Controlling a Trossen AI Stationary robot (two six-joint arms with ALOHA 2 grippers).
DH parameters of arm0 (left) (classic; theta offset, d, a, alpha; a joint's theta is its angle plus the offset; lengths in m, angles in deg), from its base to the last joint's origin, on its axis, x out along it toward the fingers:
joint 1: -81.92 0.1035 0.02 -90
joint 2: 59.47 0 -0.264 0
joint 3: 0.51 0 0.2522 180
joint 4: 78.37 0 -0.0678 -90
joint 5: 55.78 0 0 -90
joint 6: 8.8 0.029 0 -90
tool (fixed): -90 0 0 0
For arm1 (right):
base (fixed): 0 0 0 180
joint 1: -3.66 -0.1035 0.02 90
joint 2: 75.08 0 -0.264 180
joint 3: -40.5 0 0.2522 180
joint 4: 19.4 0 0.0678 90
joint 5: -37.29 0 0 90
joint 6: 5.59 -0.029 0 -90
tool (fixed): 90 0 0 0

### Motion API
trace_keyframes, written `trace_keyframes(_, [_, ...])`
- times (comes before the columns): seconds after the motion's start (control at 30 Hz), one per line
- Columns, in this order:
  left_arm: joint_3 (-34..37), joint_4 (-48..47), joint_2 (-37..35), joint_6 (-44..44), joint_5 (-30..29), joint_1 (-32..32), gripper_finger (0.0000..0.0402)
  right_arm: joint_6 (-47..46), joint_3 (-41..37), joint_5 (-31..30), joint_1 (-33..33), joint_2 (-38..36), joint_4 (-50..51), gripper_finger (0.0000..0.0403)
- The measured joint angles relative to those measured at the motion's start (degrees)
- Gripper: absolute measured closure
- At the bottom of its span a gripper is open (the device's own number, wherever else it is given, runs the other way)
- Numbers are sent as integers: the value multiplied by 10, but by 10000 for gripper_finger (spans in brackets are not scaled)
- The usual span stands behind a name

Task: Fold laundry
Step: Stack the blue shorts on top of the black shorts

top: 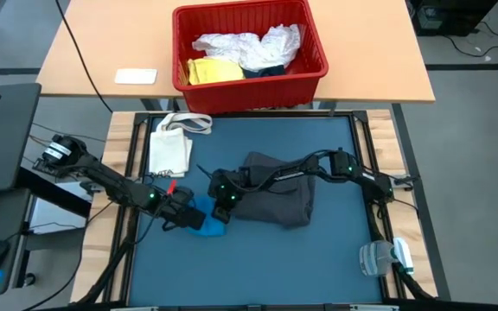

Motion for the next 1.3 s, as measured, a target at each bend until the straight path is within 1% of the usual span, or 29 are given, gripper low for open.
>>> trace_keyframes(0.03, [0, 5, 0, 2, -1, 4, 380, 6, 0, -11, 0, -5, 17, 385])
trace_keyframes(0.07, [0, 13, 0, 9, -1, 7, 381, 11, 0, -22, 1, -12, 36, 385])
trace_keyframes(0.17, [-1, 58, -9, 33, 0, 12, 373, 37, 0, -52, 2, -47, 95, 385])
trace_keyframes(0.23, [-12, 83, -16, 54, 3, 20, 371, 51, 0, -62, 2, -79, 135, 385])
trace_keyframes(0.3, [-33, 87, -23, 84, 3, 33, 375, 58, 0, -68, 4, -113, 172, 385])
trace_keyframes(0.43, [-91, 74, -36, 161, 6, 69, 378, 60, 0, -72, 12, -178, 230, 385])
trace_keyframes(0.57, [-182, 40, -37, 266, 9, 112, 377, 55, 1, -83, 24, -245, 283, 385])
trace_keyframes(0.67, [-248, 34, -28, 345, 9, 148, 377, 53, 2, -117, 35, -293, 360, 385])
trace_keyframes(0.73, [-273, 30, -21, 386, 10, 173, 377, 50, 2, -140, 41, -322, 417, 385])
trace_keyframes(0.8, [-287, 35, -7, 408, 27, 203, 377, 49, -7, -164, 45, -350, 459, 385])
trace_keyframes(0.9, [-287, 56, 35, 421, 85, 243, 377, 26, -52, -182, 48, -387, 478, 385])
trace_keyframes(1.0, [-287, 102, 96, 420, 140, 262, 377, -10, -129, -183, 47, -414, 456, 385])
trace_keyframes(1.13, [-287, 170, 177, 394, 189, 267, 377, -64, -252, -183, 47, -446, 393, 385])
trace_keyframes(1.3, [-287, 184, 254, 360, 217, 267, 373, -116, -390, -164, 49, -456, 281, 385])
